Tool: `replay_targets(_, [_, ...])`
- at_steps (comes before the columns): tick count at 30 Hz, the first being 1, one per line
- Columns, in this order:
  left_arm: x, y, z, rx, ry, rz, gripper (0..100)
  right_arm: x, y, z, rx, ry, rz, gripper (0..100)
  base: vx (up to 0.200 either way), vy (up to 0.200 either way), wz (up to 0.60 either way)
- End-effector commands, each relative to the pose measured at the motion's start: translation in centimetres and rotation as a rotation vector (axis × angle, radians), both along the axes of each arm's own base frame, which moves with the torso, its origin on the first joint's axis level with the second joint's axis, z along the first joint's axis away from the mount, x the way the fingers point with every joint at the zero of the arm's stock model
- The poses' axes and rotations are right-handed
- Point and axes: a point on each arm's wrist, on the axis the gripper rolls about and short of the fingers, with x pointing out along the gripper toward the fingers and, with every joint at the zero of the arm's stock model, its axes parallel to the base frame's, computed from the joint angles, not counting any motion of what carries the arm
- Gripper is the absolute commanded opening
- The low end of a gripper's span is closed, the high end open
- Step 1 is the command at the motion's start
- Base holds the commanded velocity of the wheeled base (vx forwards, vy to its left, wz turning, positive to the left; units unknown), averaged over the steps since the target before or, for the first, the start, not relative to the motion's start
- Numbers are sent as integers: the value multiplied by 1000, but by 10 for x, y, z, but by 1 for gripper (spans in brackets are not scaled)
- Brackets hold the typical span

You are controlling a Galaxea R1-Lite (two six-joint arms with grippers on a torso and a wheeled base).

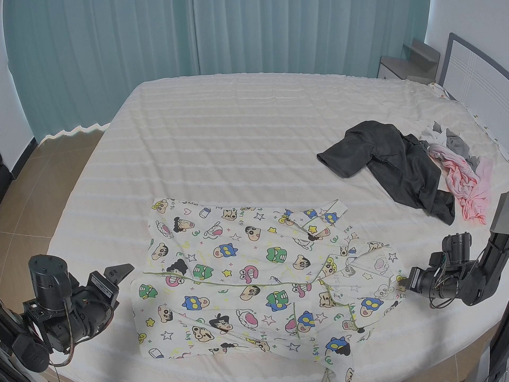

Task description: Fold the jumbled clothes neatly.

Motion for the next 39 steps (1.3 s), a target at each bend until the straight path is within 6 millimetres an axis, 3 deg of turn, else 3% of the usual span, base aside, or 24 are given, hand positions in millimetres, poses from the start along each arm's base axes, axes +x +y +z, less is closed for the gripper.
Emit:
replay_targets(1, [-2, 1, -2, 3, 9, 2, 100, 0, -9, 0, -15, -5, -19, 0, 0, 0, 0])
replay_targets(22, [-2, 1, -2, 3, 12, 1, 100, 2, -28, 1, -55, -21, -48, 0, 0, 0, 0])
replay_targets(26, [-2, 1, -2, 3, 11, 1, 100, 1, -26, 7, -49, -49, -35, 0, 0, 0, 0])
replay_targets(33, [-2, 1, -2, 2, 12, 1, 100, 0, -11, 40, -19, -167, 35, 0, 0, 0, 0])
replay_targets(34, [-2, 1, -2, 2, 12, 1, 100, 5, 0, 51, -16, -214, 72, 100, 0, 0, 0])
replay_targets(37, [-2, 0, -2, 2, 12, -2, 100, 20, 24, 76, 15, -292, 142, 100, 0, 0, 0])
replay_targets(38, [-2, 0, -2, 2, 12, -2, 100, 20, 24, 76, 15, -292, 142, 100, 0, 0, 0])
replay_targets(39, [-2, 0, -1, 3, 8, -5, 100, 32, 39, 88, 44, -302, 164, 100, 0, 0, 0])
